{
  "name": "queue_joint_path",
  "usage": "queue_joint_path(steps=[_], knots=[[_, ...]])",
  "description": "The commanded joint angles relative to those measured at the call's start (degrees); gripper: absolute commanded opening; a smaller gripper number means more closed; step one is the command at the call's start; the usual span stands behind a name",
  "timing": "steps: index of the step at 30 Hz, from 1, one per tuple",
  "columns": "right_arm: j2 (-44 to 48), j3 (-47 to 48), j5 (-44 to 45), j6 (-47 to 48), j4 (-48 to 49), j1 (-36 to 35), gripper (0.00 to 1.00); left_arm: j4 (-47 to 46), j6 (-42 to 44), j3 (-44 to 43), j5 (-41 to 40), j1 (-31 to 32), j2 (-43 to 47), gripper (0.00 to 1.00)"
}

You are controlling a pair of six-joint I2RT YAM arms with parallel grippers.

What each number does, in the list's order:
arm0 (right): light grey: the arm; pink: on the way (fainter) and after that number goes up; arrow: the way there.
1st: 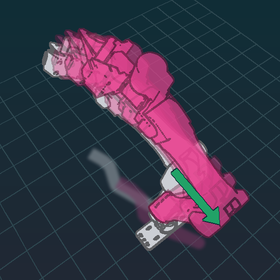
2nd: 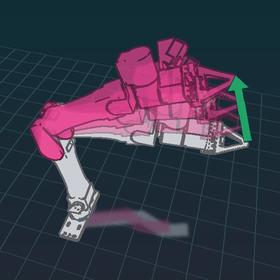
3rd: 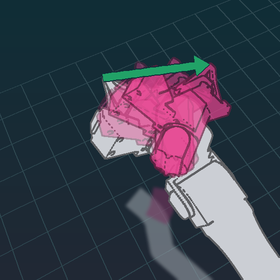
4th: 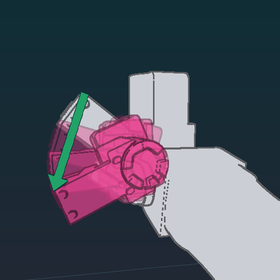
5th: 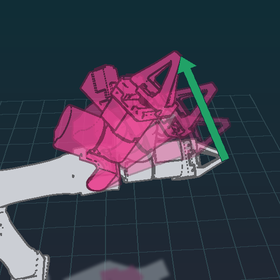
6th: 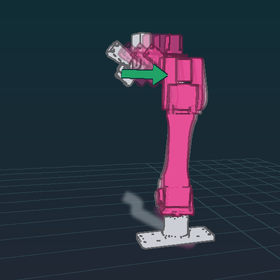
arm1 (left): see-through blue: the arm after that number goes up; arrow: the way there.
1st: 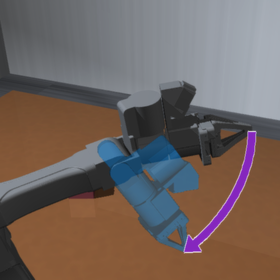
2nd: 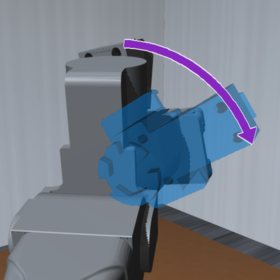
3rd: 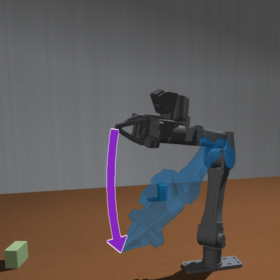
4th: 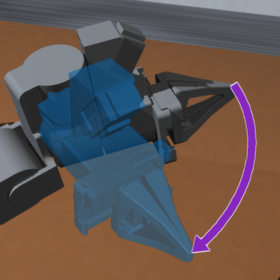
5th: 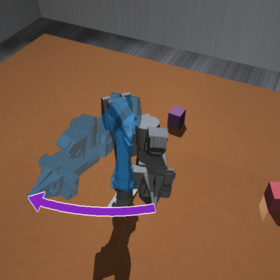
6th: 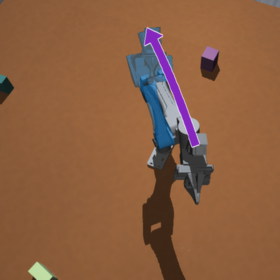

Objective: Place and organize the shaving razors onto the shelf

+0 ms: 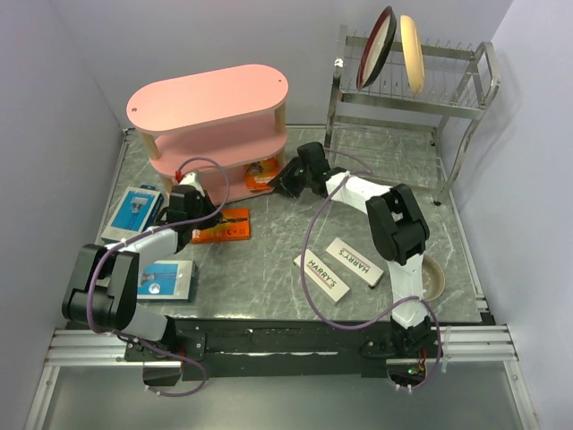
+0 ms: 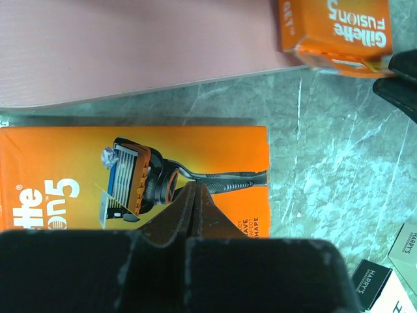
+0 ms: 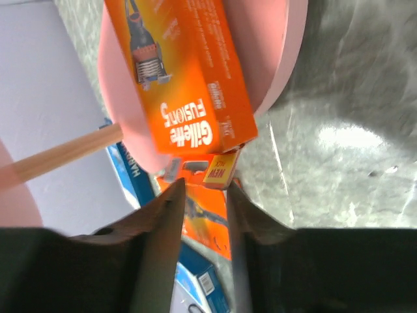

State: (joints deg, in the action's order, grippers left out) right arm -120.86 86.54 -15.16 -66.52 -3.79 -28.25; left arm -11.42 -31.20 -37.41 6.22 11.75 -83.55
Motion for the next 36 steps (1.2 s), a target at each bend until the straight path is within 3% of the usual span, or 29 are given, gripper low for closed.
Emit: queue_joint_path(steps=[1,10,16,19,20,21,24,30,36], knots=[[2.4,1.8,7.2,2.4,-2.4,3.3,0.45,-2.8,-1.1,-1.6,0.5,1.0,-0.7,0.02],[4.3,0.6,6.7,6.9,-4.0,2.7,0.46,-3.0,-1.1,-1.4,0.5,1.6,-0.2,0.02],[7.1,-2.5,2.9,10.5,-0.9,0.5,0.45,-8.9,2.3,-3.6,-2.3,5.0,-3.9,0.01],[8.6,-6.2,-5.7,13.6,7.6,0.1,0.45,-12.8,7.0,-5.7,-4.8,8.7,-6.2,0.01],[9.6,-8.9,-14.8,14.8,11.7,0.1,0.45,-13.9,8.3,-6.6,-6.1,9.6,-6.7,0.01],[10.2,-9.9,-17.2,16.4,16.6,0.0,0.45,-15.4,9.7,-7.2,-8.8,11.3,-7.5,0.01],[12.9,-12.5,-20.9,20.9,18.1,-0.1,0.47,-17.6,14.0,-9.1,-15.5,13.7,-10.0,0.01],[17.5,-17.6,-20.1,23.3,18.5,0.2,0.48,-15.9,16.3,-12.9,-22.7,14.1,-14.6,0.01],[20.7,-19.7,-19.9,23.5,18.1,0.5,0.48,-14.2,14.2,-15.4,-22.0,14.2,-18.5,0.01]])
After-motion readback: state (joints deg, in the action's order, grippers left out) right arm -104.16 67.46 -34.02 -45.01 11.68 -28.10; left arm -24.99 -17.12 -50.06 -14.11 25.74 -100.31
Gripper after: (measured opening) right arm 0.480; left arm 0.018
